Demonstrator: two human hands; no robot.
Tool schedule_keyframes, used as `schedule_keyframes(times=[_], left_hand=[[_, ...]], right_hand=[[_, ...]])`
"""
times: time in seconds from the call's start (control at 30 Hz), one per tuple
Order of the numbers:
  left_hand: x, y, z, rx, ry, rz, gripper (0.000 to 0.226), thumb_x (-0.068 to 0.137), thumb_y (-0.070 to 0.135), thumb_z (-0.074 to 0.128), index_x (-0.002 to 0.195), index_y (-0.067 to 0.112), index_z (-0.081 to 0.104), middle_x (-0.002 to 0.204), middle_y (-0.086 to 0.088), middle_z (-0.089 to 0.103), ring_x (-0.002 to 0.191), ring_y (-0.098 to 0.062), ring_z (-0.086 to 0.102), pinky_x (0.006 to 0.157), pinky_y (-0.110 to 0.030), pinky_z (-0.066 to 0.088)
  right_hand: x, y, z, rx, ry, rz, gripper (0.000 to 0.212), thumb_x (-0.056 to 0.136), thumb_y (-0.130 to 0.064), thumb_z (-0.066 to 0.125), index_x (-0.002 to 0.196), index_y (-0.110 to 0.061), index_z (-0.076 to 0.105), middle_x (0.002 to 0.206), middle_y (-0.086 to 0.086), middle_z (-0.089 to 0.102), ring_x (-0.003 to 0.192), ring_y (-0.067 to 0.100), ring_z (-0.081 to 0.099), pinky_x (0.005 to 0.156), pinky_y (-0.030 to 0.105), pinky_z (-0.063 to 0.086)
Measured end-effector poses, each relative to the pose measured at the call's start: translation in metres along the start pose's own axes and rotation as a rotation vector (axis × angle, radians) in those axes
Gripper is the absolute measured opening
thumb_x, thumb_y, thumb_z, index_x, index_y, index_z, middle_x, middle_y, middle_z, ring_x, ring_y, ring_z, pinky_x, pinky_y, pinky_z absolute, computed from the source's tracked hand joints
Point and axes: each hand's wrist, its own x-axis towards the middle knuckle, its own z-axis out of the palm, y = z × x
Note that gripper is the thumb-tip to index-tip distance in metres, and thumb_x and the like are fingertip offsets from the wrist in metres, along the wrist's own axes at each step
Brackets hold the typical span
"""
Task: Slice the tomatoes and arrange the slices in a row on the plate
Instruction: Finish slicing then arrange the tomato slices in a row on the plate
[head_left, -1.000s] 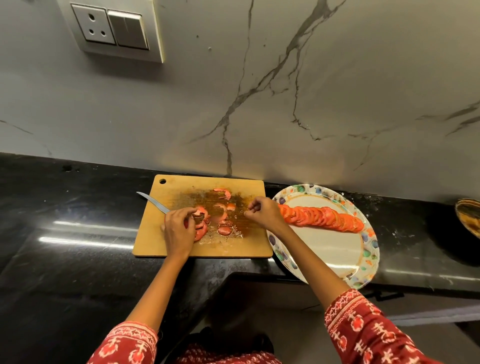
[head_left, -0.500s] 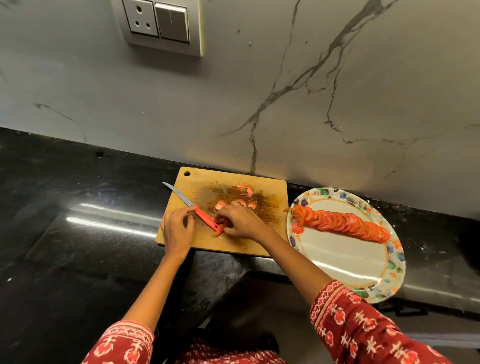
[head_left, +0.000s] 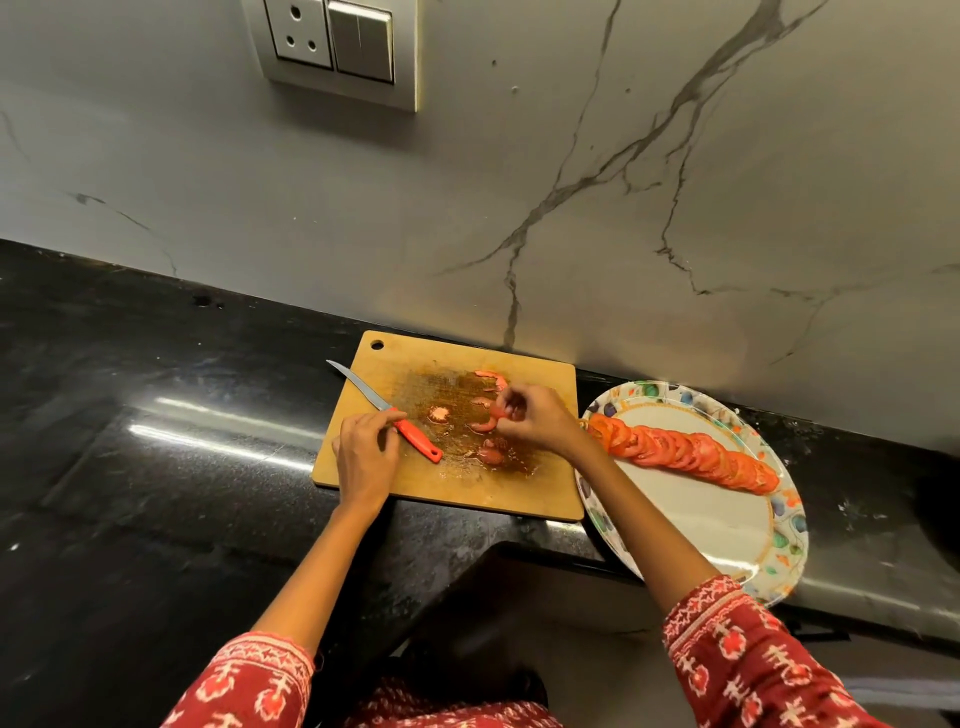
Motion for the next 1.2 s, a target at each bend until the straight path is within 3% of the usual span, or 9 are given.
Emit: schedule_keyframes(times=[0.3,0.57,0.63,0.77,0.97,1.1,1.2], left_hand=[[0.001,0.018,0.011,-0.009,-0.03,0.029,0.024,0.085,0.001,0.058,0.1,0.016,0.069,0.1,-0.002,0.067,0.102,-0.022,0.051,0.085,-0.034,0.03],[-0.002,0.035,0.03,-0.019,-0.056,0.074,0.027,0.083,-0.002,0.058,0.099,0.016,0.07,0.102,-0.004,0.068,0.104,-0.026,0.051,0.087,-0.045,0.035],[-0.003,0.037,0.032,-0.018,-0.057,0.08,0.026,0.083,-0.001,0.058,0.1,0.015,0.07,0.103,-0.004,0.068,0.105,-0.025,0.051,0.09,-0.048,0.035],[-0.007,0.036,0.035,-0.018,-0.055,0.074,0.024,0.084,0.0,0.058,0.1,0.014,0.07,0.103,-0.005,0.068,0.106,-0.025,0.052,0.092,-0.04,0.029],[-0.011,0.035,0.032,-0.008,-0.039,0.077,0.026,0.083,-0.001,0.059,0.097,0.017,0.07,0.097,0.0,0.069,0.097,-0.025,0.054,0.088,-0.046,0.036],[-0.015,0.039,0.034,-0.007,-0.052,0.08,0.026,0.083,-0.002,0.058,0.099,0.015,0.07,0.102,-0.003,0.068,0.101,-0.026,0.054,0.088,-0.045,0.035],[-0.017,0.045,0.04,-0.009,-0.073,0.101,0.026,0.082,-0.003,0.059,0.099,0.014,0.07,0.102,-0.005,0.068,0.104,-0.027,0.055,0.088,-0.05,0.04]], right_hand=[[-0.012,0.009,-0.041,0.297,0.185,0.075,0.029,0.079,0.0,0.068,0.1,-0.011,0.052,0.079,-0.001,0.055,0.073,0.008,0.054,0.064,0.017,0.047],[-0.037,0.032,-0.084,0.398,0.248,0.148,0.041,0.08,0.009,0.063,0.109,-0.011,0.04,0.077,0.004,0.054,0.068,0.012,0.055,0.052,0.013,0.048],[-0.042,0.039,-0.089,0.364,0.234,0.176,0.047,0.081,0.007,0.063,0.113,-0.013,0.035,0.077,0.005,0.055,0.069,0.013,0.057,0.056,0.014,0.05],[-0.043,0.053,-0.078,0.147,0.134,0.185,0.052,0.079,0.003,0.067,0.113,-0.015,0.032,0.078,0.009,0.058,0.074,0.02,0.059,0.07,0.032,0.053],[-0.048,0.064,-0.063,0.028,0.082,0.205,0.049,0.08,-0.001,0.068,0.108,-0.016,0.032,0.071,0.003,0.05,0.06,0.009,0.05,0.052,0.014,0.04],[-0.061,0.066,-0.063,-0.028,0.126,0.081,0.048,0.08,-0.002,0.069,0.108,-0.018,0.033,0.071,0.0,0.053,0.061,0.01,0.053,0.051,0.01,0.042],[-0.069,0.066,-0.069,0.088,0.226,0.028,0.049,0.078,0.0,0.07,0.108,-0.016,0.034,0.072,0.001,0.056,0.062,0.008,0.054,0.055,0.012,0.046]])
